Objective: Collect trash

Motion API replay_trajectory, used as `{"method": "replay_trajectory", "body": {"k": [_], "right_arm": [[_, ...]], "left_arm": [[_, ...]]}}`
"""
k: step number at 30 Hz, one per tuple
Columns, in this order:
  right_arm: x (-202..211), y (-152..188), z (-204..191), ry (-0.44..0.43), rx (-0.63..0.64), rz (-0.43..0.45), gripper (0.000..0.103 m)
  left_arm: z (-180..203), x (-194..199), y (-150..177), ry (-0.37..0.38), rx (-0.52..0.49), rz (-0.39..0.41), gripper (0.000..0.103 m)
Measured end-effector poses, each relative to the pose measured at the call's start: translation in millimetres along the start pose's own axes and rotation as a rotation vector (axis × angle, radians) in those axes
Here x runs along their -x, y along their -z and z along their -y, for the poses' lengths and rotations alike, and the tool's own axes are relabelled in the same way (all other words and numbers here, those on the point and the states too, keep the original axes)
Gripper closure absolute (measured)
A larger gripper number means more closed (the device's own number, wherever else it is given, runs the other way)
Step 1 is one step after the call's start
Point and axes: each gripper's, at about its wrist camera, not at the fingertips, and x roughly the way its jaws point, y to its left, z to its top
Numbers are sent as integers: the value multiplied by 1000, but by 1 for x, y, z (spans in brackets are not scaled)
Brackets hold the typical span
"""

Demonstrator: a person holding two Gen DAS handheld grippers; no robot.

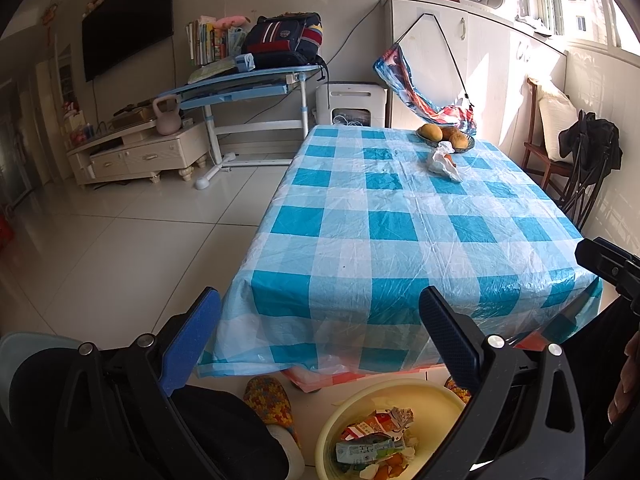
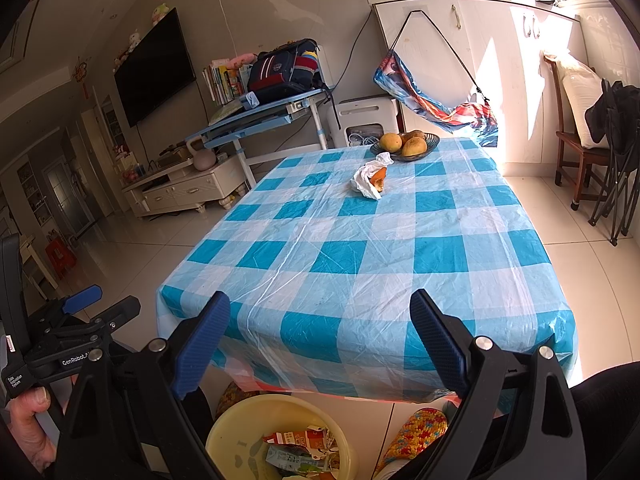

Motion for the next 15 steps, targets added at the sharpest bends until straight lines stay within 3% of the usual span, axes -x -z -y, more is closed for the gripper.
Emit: {"method": "replay_trajectory", "body": {"k": [15], "right_arm": [[0,1,-1,0,0,1,15]], "left_arm": [[0,-1,0,3,6,-3,7]]}}
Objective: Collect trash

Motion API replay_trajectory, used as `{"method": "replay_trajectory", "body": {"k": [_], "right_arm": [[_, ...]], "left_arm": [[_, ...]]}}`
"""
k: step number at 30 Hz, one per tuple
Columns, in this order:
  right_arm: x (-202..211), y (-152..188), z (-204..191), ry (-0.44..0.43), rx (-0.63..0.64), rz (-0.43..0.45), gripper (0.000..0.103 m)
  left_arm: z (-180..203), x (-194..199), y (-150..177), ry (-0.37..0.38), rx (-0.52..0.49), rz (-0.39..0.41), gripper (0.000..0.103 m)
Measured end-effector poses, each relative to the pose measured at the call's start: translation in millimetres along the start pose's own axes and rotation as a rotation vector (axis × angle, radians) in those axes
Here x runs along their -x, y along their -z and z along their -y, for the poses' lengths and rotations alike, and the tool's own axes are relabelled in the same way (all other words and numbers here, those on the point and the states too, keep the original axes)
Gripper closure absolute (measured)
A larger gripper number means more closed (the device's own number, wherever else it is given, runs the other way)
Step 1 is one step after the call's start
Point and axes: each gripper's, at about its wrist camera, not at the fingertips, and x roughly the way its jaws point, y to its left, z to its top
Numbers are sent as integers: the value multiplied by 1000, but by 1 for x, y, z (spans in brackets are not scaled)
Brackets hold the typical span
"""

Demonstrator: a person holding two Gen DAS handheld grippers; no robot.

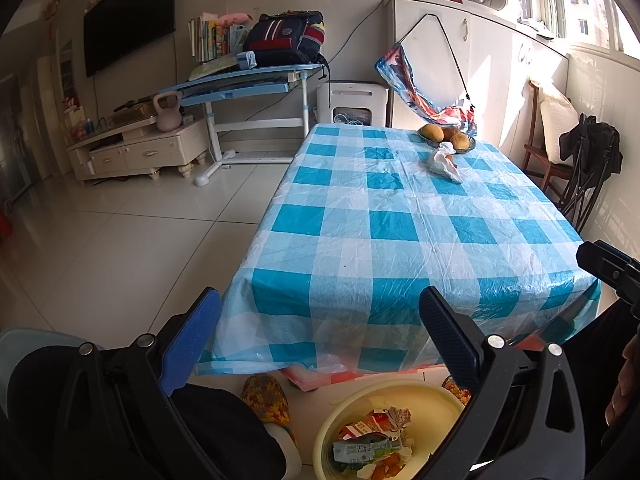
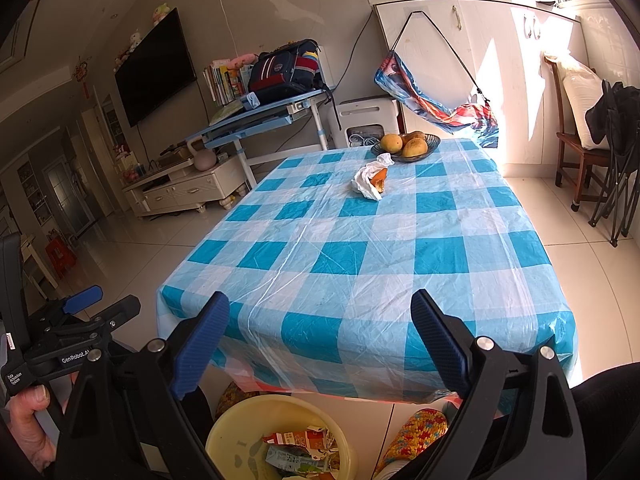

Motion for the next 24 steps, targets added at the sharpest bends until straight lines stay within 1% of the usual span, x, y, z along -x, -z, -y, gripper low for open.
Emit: {"method": "replay_trajectory", "body": {"k": [19,24], "right_arm": [[0,0,0,0,3,0,15],[-1,-4,2,-11,-14,-4,15]], "left_arm": [[0,-1,1,-2,7,-5,7],[1,-1,1,11,10,-6,7]]}}
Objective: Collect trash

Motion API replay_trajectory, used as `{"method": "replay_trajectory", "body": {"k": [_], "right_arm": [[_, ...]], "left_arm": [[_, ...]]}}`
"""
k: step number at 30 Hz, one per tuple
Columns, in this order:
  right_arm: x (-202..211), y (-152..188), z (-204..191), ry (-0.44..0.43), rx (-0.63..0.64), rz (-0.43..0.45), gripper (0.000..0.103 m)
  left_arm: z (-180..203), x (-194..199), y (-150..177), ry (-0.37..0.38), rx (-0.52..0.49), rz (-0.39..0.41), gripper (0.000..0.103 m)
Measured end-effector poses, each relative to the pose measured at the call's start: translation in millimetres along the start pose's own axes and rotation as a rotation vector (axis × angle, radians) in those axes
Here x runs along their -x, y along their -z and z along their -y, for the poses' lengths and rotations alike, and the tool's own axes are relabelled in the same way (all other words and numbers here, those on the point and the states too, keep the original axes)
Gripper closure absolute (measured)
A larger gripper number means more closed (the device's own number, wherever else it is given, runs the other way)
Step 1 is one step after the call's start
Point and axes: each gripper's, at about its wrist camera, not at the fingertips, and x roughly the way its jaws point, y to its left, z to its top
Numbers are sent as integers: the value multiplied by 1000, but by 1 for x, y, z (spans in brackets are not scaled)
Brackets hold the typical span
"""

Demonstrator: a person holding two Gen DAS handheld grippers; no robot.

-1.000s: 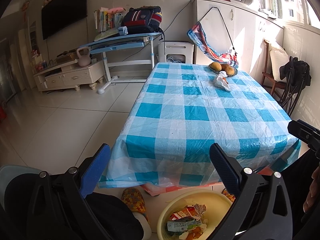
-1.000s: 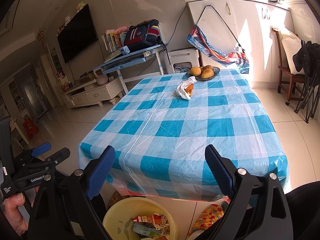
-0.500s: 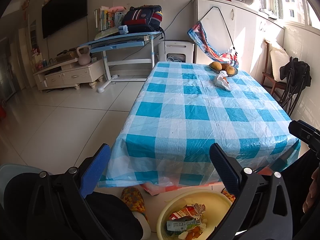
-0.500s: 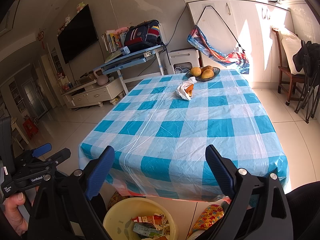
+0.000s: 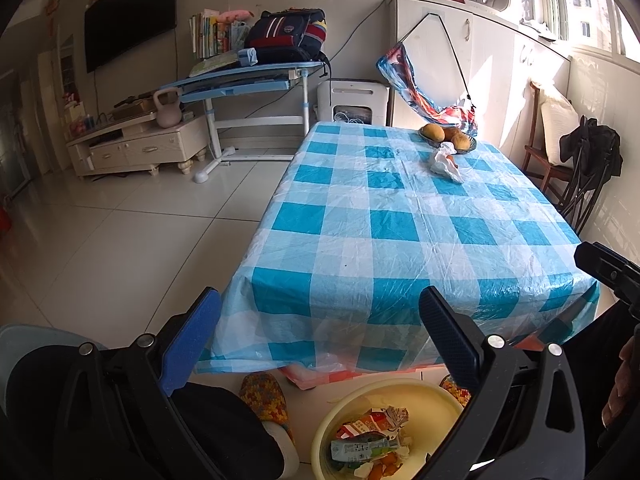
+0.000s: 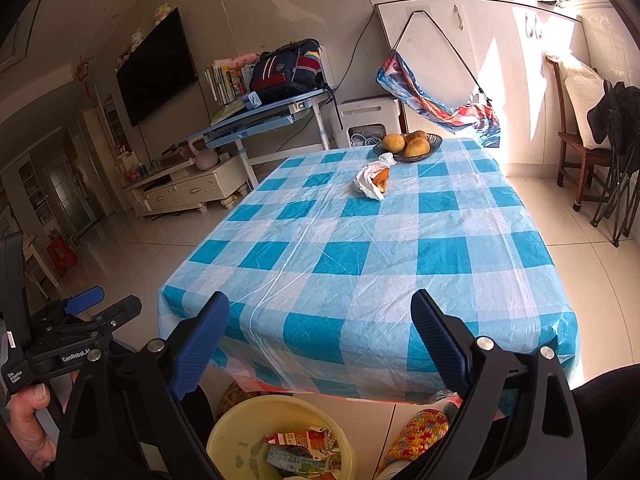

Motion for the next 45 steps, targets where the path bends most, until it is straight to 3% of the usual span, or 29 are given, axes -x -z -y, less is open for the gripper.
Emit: {"method": "replay_trajectory", "body": {"k": [16,23,29,38,45], "right_arm": [[1,-6,-3,-19,-7,0,15],[-15,-27,1,-22,0,-29,15],[-60,-62,23,-7,-37,-70,16],[-161,-113,56,27,-44,-161,34],[-220,-137,85,105,-63,-193,49]], "left_arm": [[10,-1,-2,5,-6,-12,7],[18,-4,-14,18,-32,-31,7],[24,-30,-33,37,-55,-74,7],[43,-80,-77,76,-61,-91,7],[49,-117,-106,97,-48,-107,7]]}}
